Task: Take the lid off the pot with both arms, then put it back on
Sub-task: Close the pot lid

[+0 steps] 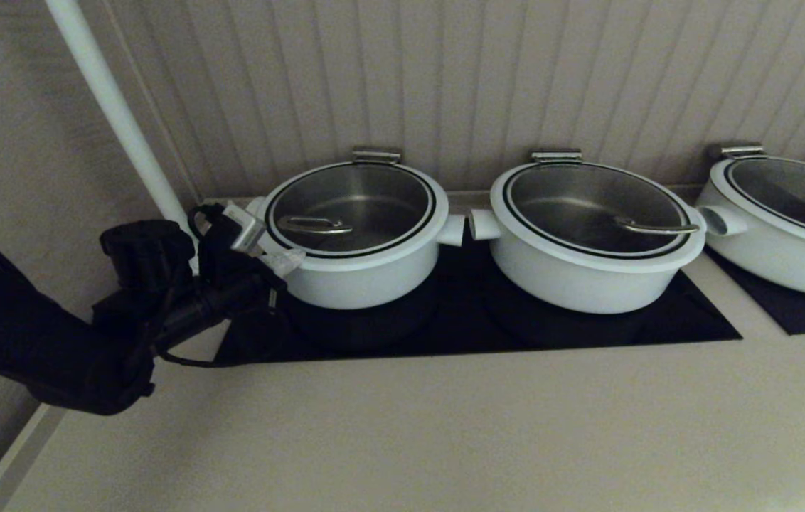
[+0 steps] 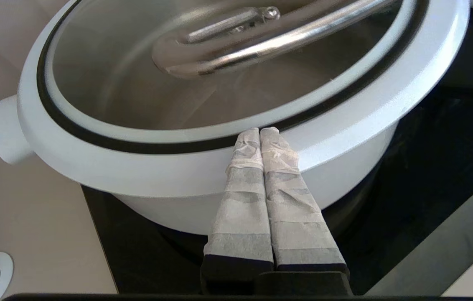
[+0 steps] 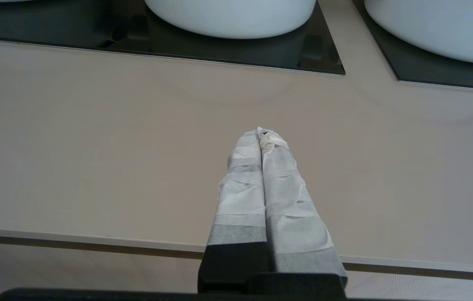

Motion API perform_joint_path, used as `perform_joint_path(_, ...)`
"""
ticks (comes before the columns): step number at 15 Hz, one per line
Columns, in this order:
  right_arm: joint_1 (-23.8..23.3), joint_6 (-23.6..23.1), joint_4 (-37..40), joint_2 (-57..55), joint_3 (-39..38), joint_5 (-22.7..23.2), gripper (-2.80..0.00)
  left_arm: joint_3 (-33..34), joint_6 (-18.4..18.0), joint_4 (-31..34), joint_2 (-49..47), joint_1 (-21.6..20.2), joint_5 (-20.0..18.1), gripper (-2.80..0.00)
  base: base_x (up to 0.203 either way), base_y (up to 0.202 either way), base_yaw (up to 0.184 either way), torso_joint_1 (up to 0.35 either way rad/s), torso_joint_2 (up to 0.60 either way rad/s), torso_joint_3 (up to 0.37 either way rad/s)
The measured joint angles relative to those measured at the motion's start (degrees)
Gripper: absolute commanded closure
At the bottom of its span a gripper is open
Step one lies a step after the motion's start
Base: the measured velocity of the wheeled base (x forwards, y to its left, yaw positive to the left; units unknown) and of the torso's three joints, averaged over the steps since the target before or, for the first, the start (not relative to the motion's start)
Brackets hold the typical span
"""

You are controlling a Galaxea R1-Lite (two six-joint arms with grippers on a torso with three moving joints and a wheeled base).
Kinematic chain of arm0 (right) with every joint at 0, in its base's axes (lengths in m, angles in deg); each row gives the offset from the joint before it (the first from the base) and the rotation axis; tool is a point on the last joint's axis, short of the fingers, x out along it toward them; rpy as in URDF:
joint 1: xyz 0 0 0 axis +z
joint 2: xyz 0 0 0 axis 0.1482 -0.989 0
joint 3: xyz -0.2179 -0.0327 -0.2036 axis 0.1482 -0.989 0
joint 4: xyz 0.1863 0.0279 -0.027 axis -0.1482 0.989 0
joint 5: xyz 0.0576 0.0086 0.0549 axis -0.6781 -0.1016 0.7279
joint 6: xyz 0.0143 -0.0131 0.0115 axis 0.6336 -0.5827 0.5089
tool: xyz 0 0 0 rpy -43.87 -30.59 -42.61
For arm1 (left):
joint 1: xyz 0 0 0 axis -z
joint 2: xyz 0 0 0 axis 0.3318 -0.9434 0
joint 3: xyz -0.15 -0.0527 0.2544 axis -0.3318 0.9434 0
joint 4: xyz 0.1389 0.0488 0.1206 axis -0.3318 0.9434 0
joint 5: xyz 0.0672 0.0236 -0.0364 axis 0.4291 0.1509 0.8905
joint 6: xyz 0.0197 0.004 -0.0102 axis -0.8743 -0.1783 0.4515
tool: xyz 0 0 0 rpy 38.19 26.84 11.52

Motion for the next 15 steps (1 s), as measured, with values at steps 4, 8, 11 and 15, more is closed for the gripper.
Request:
perform_joint_path(4, 0.00, 0.00, 0.00, 0.00, 0.00, 0.00, 0.00, 1.66, 0.00, -2.87, -0.39, 0.00, 0.02, 0.00, 0.000, 0.000, 0.000, 0.000, 0.00, 0.000)
perform_joint_path(8, 0.00, 0.00, 0.00, 0.00, 0.00, -0.01, 0.00, 1.83, -0.01, -2.84, -0.17, 0.00, 0.09, 0.00, 0.000, 0.000, 0.000, 0.000, 0.00, 0.000)
perform_joint_path(11, 0.00, 0.01, 0.01, 0.00, 0.00, -0.01, 0.00, 2.10, -0.01, -2.65, 0.47, 0.00, 0.48, 0.00, 0.000, 0.000, 0.000, 0.000, 0.00, 0.000)
perform_joint_path(15, 0.00, 0.00, 0.00, 0.00, 0.00, -0.01, 0.00, 3.84, 0.07, -2.37, 2.18, 0.00, 0.83, 0.00, 0.000, 0.000, 0.000, 0.000, 0.00, 0.000)
